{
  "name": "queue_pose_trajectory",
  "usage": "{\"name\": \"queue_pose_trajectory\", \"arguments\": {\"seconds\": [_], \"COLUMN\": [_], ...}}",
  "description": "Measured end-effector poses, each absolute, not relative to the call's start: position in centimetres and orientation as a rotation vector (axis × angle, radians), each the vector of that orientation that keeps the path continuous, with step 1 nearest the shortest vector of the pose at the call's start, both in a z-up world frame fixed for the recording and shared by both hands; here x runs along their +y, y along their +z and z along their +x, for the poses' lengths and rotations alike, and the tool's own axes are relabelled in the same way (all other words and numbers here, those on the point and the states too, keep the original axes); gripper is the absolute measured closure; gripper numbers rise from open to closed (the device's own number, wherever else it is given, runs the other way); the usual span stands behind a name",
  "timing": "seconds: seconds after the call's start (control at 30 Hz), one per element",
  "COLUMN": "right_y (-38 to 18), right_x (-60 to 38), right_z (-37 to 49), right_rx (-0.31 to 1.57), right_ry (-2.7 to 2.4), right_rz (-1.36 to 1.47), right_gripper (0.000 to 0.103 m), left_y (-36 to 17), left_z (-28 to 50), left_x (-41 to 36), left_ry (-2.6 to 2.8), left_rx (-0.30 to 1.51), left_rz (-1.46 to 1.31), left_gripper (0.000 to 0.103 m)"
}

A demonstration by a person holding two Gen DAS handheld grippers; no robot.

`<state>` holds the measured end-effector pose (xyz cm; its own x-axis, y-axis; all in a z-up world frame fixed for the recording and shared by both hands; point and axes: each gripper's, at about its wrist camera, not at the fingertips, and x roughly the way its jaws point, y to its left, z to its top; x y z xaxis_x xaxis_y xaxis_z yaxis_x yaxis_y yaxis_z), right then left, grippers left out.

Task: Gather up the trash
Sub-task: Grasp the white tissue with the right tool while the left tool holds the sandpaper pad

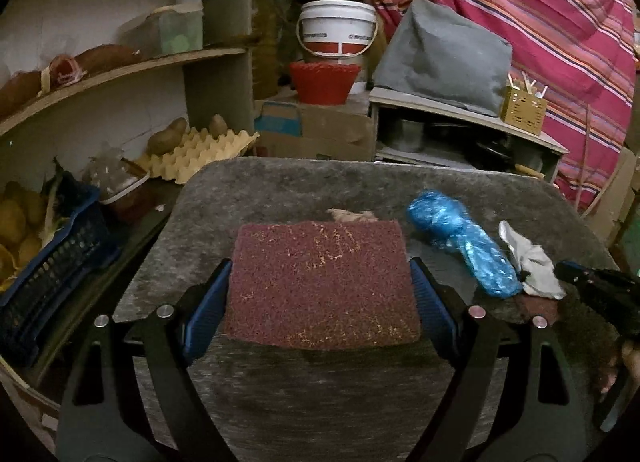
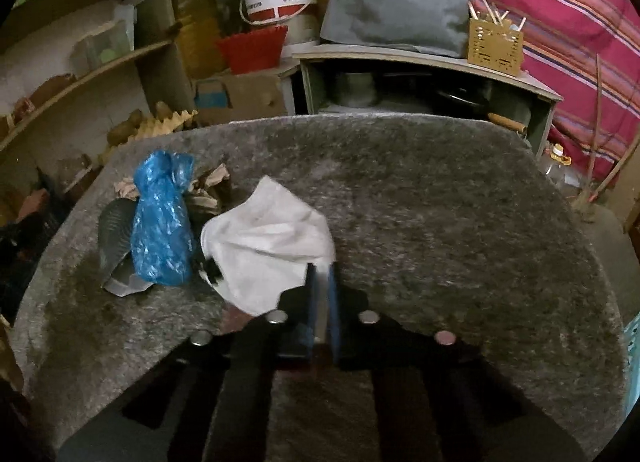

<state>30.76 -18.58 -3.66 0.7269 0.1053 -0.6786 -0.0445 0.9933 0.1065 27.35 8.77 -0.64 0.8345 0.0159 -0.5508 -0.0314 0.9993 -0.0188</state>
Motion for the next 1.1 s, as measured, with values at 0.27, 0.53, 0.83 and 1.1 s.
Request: {"name": "queue_pose_trajectory", "arguments": {"seconds": [0.27, 0.53, 0.83, 1.1], "right_y": [-1.8, -2.7, -4.5, -4.5], "right_x": [-22.8, -20.8, -16.7, -17.0], "right_z": [28.8, 29.6, 31.8, 31.2], "right_rx": [0.704, 0.725, 0.774, 0.738], "right_ry": [0.098, 0.099, 0.119, 0.106], "right_rz": [0.158, 0.125, 0.062, 0.070], "right_gripper": [0.098, 0.039, 0.039, 0.092], "left_y": [-0.1, -0.3, -1.0, -0.7], "left_z": [26.6, 26.4, 27.4, 27.4], "left_x": [6.0, 5.7, 9.1, 9.2], "left_ry": [0.015, 0.019, 0.068, 0.066], "left_rx": [0.568, 0.552, 0.579, 0.567], "left_rz": [-0.006, 0.012, -0.037, -0.053], "left_gripper": [0.019, 0.019, 0.019, 0.019]}}
